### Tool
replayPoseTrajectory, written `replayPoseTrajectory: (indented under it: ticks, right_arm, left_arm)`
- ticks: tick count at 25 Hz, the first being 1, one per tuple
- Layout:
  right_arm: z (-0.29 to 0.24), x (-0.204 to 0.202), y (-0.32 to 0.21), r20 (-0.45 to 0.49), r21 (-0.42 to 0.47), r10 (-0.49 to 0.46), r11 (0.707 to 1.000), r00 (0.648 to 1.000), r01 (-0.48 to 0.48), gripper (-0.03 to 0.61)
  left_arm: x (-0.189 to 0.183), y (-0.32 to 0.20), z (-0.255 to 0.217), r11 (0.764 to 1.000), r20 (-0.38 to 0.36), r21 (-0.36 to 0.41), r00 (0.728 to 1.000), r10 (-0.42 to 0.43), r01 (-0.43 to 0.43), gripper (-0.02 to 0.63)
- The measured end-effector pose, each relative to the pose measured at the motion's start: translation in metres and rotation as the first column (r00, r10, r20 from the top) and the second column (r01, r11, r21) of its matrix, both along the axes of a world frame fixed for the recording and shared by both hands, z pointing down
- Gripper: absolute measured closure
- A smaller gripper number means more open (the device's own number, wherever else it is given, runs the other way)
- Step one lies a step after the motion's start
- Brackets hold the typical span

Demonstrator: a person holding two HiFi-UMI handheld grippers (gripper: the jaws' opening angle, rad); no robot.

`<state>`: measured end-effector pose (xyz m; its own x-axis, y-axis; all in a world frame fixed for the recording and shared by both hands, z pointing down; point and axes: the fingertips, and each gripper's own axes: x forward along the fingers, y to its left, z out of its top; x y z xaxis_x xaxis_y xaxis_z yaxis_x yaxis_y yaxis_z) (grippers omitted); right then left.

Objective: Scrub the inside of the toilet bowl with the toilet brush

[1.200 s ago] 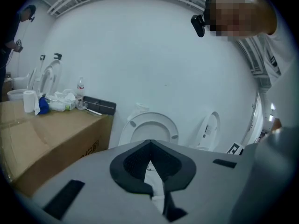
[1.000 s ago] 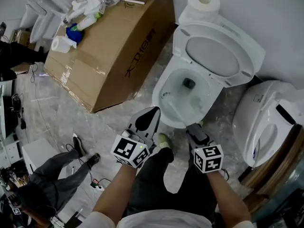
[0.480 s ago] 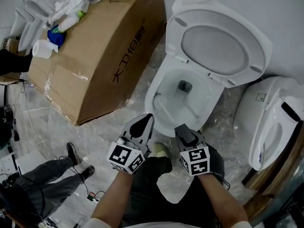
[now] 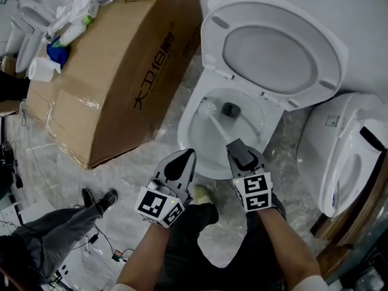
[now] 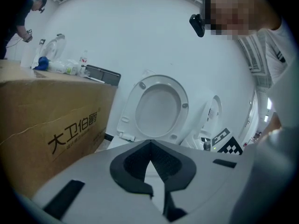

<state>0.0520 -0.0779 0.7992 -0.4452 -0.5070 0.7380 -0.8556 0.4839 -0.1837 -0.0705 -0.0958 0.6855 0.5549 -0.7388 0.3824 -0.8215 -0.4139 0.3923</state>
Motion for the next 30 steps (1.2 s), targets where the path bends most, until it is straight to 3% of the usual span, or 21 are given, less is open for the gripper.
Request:
replayPoseTrajectory:
  ticks: [10, 16, 24, 30]
  right_arm:
    - [-0.012, 0.035, -0.027, -0.13, 0.096, -0.061, 0.993, 0.99, 0.074, 0.423]
    - [-0.011, 0.05, -0.056, -0.284, 0.136, -0.127, 0.976, 0.95, 0.171, 0.425]
    - [-0.025, 0.095, -0.046, -0.485, 0.065, -0.224, 0.955, 0.845, 0.29, 0.425]
    - [-0.036, 0.121, -0.027, -0.569, -0.062, -0.332, 0.93, 0.752, 0.363, 0.425]
  left_arm:
    - [0.026, -0.016, 0.004, 1.0, -0.028, 0.019, 1.0, 0.01, -0.009, 0.606]
    - [0.027, -0.019, 0.004, 1.0, -0.025, 0.013, 1.0, 0.006, -0.006, 0.606]
    - [0.033, -0.007, -0.007, 1.0, -0.057, -0.01, 0.998, -0.019, 0.019, 0.606]
    - [0.035, 0.009, -0.017, 1.0, -0.063, -0.009, 0.998, -0.011, 0.011, 0.606]
